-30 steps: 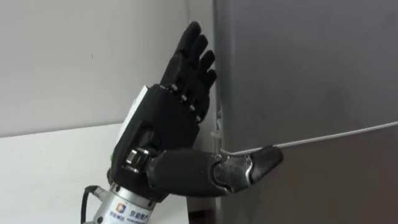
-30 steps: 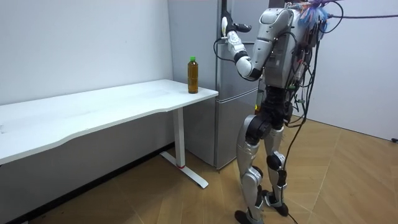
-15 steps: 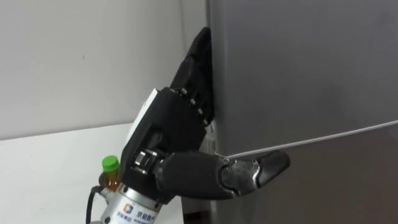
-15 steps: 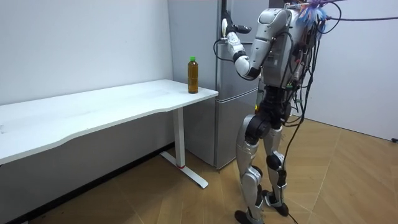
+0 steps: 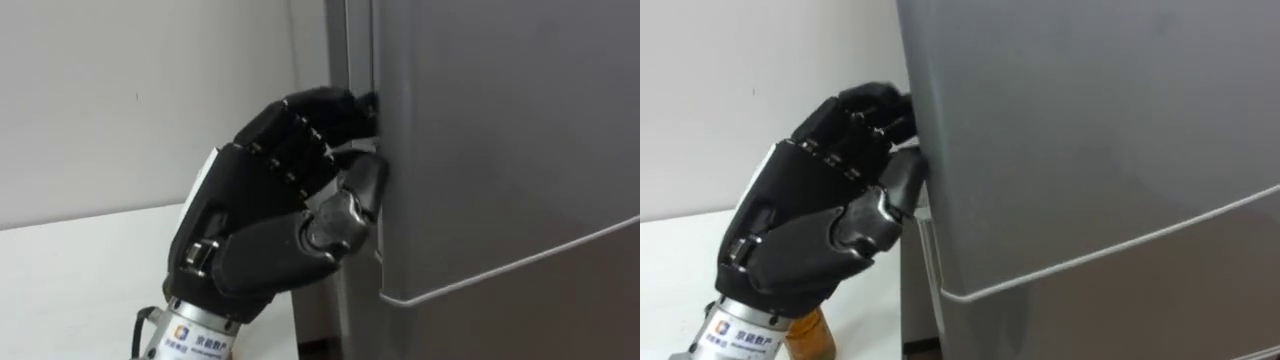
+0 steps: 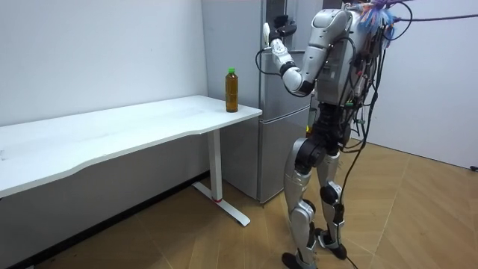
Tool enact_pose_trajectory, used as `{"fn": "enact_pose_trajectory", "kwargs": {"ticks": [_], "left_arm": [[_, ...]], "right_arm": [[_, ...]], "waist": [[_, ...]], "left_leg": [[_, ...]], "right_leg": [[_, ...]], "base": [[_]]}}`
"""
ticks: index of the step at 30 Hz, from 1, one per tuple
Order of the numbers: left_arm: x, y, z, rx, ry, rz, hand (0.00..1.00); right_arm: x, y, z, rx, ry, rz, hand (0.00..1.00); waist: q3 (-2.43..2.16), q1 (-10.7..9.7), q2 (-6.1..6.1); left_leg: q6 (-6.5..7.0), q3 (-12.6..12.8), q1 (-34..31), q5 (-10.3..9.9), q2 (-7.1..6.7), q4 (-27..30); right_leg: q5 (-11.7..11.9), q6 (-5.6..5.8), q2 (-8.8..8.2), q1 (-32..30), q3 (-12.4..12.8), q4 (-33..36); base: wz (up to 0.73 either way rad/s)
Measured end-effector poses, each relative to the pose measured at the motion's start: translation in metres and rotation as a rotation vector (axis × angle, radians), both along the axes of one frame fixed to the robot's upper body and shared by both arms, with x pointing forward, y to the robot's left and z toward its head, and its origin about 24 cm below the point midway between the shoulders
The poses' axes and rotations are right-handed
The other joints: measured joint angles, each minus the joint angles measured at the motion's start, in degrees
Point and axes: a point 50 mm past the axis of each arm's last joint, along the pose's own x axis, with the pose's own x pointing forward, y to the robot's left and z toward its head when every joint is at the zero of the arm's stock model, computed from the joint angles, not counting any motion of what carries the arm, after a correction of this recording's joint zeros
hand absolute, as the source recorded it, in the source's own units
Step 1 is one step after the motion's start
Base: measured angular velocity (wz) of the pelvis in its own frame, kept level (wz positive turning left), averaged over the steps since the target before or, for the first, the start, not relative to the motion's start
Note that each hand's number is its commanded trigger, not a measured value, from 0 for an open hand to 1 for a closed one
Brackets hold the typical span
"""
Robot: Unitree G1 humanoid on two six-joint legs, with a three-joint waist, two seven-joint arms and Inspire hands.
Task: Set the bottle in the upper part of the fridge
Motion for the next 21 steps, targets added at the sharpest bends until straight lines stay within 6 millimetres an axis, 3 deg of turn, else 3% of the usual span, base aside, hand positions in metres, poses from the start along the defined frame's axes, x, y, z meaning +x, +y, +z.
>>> {"fn": "enact_pose_trajectory", "kwargs": {"ticks": [4, 6, 7, 21], "left_arm": [[-0.002, -0.006, -0.001, -0.005, 0.007, -0.049, 0.62], [-0.003, -0.009, -0.002, -0.005, 0.005, -0.08, 0.42], [-0.005, -0.012, -0.002, -0.007, 0.0, -0.097, 0.0], [-0.013, -0.027, -0.004, 0.018, -0.04, -0.225, 0.0]], "right_arm": [[0.0, 0.0, 0.0, 0.0, -0.005, 0.002, 0.0], [0.001, 0.0, 0.0, 0.0, -0.005, 0.002, 0.0], [0.001, 0.0, 0.0, -0.001, -0.006, 0.002, 0.0], [0.001, 0.0, 0.0, 0.0, -0.006, 0.006, 0.0]], "waist": [[0.06, 0.0, -0.12], [0.07, 0.0, -0.13], [0.06, -0.1, -0.12], [0.12, -0.4, -0.57]], "left_leg": [[0.04, 0.0, 0.0, 0.0, 0.02, 0.0], [0.06, 0.1, 0.0, 0.0, 0.04, 0.0], [0.07, 0.1, 0.0, 0.0, 0.04, 0.0], [0.15, 0.2, 0.4, 0.1, 0.05, 0.0]], "right_leg": [[0.0, 0.0, -0.03, -0.2, 0.1, 0.4], [0.0, 0.0, -0.03, -0.2, 0.1, 0.4], [0.0, -0.01, -0.03, -0.2, 0.1, 0.5], [0.0, -0.04, -0.03, -0.3, 0.2, 0.5]], "base": [[0.0], [0.0], [0.0], [0.0]]}}
